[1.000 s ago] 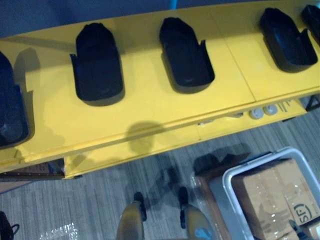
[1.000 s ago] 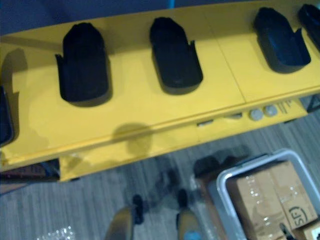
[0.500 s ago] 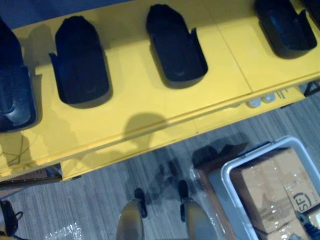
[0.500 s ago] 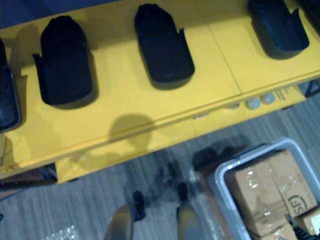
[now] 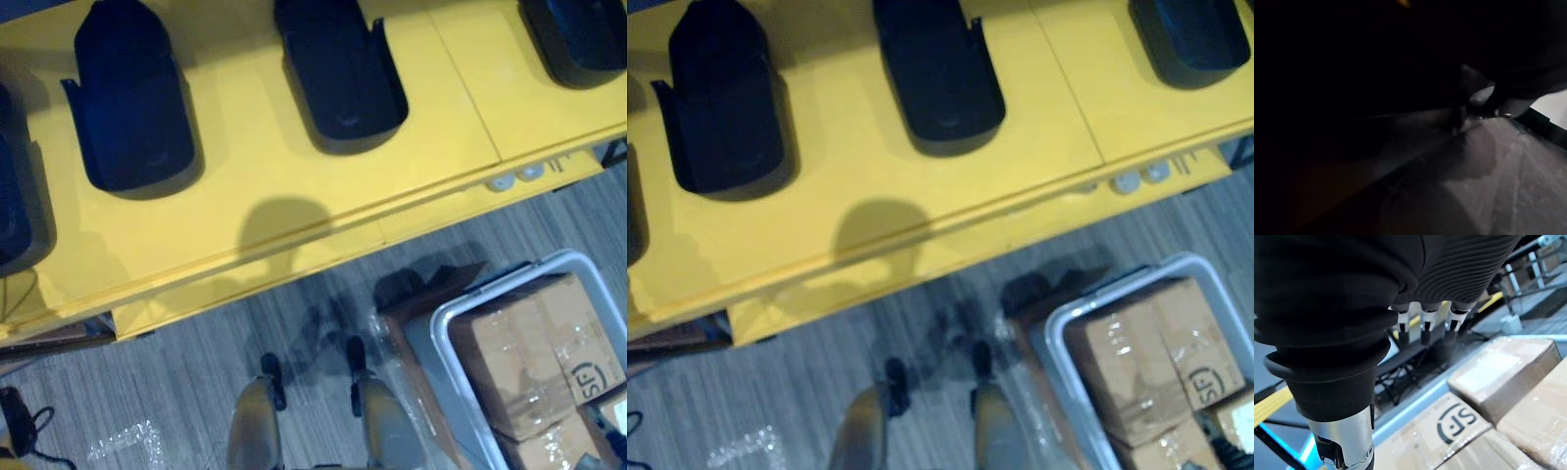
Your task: Walk over and take plastic housings, then place them on the shelf
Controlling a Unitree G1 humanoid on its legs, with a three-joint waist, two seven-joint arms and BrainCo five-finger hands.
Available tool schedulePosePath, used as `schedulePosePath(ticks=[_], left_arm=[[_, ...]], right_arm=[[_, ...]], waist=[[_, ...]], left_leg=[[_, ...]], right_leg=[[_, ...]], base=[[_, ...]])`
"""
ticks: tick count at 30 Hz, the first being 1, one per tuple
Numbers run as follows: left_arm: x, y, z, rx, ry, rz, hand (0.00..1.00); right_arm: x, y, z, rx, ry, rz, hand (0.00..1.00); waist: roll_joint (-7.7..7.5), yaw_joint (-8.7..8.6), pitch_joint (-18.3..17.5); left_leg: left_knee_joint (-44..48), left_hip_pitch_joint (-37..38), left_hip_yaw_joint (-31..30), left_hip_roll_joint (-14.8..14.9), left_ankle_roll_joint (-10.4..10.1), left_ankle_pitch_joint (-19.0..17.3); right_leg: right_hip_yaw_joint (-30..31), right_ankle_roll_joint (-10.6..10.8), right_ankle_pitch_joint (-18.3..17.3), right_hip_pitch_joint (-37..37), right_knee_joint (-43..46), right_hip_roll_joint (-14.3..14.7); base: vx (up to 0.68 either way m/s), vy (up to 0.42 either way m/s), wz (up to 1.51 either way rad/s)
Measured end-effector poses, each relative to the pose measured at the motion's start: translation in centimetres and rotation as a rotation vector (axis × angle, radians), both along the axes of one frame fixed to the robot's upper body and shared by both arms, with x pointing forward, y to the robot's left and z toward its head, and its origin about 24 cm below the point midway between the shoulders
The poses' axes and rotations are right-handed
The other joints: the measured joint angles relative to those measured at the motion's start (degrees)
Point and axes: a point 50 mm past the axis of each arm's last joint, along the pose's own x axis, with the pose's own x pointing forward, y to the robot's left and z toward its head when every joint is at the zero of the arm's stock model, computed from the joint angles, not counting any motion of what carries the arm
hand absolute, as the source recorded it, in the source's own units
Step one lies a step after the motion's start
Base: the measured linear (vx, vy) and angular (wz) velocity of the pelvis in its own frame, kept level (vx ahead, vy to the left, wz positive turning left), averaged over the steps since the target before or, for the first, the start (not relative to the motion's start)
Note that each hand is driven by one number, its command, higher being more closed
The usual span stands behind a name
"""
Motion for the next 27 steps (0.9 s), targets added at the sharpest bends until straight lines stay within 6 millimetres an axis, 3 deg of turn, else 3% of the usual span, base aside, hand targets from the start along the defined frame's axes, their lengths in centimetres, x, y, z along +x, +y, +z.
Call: schedulePosePath(ticks=[10, 16, 20, 24, 27], left_arm=[[-1.4, 0.6, 0.9, 0.086, -0.113, 0.200, 0.00], [-2.0, -0.6, 4.6, 0.281, -0.481, 0.316, 0.00], [-2.1, -2.5, 7.5, 0.393, -0.736, 0.278, 0.00], [-2.4, -6.2, 10.1, 0.470, -0.965, 0.089, 0.00], [-2.6, -9.2, 7.7, 0.454, -1.027, -0.086, 0.00]], right_arm=[[0.5, 0.0, 0.1, 0.003, -0.012, 0.014, 0.00], [1.5, 0.8, 0.7, -0.058, -0.144, 0.040, 0.00], [4.3, 3.4, 0.0, -0.031, -0.221, 0.085, 0.00], [7.9, 6.9, 0.3, -0.017, -0.293, 0.220, 0.00], [8.8, 9.0, 0.3, -0.007, -0.305, 0.285, 0.00]], waist=[[-0.22, 0.01, 0.1], [-0.31, 0.11, 0.0], [-1.17, 0.06, -0.9], [-1.81, 0.04, -1.7], [-0.91, 0.05, -5.9]], left_leg=[[0.8, -0.1, -0.3, 0.1, -0.3, -0.2], [-0.2, 1.6, 0.8, 0.2, -0.3, -0.2], [-2.6, 4.5, 3.1, 0.4, -0.2, 0.1], [-5.2, 7.9, 5.1, 0.7, -0.3, 0.6], [-7.6, 10.7, 4.8, 0.7, -0.8, 1.0]], right_leg=[[-0.3, -0.1, -1.3, -0.8, 2.3, 0.1], [0.5, 0.3, 0.0, 0.8, -0.3, 0.3], [1.8, 0.1, 3.1, 3.9, -6.5, 0.3], [1.2, -0.2, 7.8, 9.1, -15.1, 0.1], [-1.4, -0.5, 8.8, 11.6, -17.6, 0.3]], base=[[-0.01, -0.007, 0.01], [0.02, -0.004, -0.10], [0.02, -0.005, -0.31], [0.06, -0.030, -0.27], [0.16, -0.090, -0.14]])
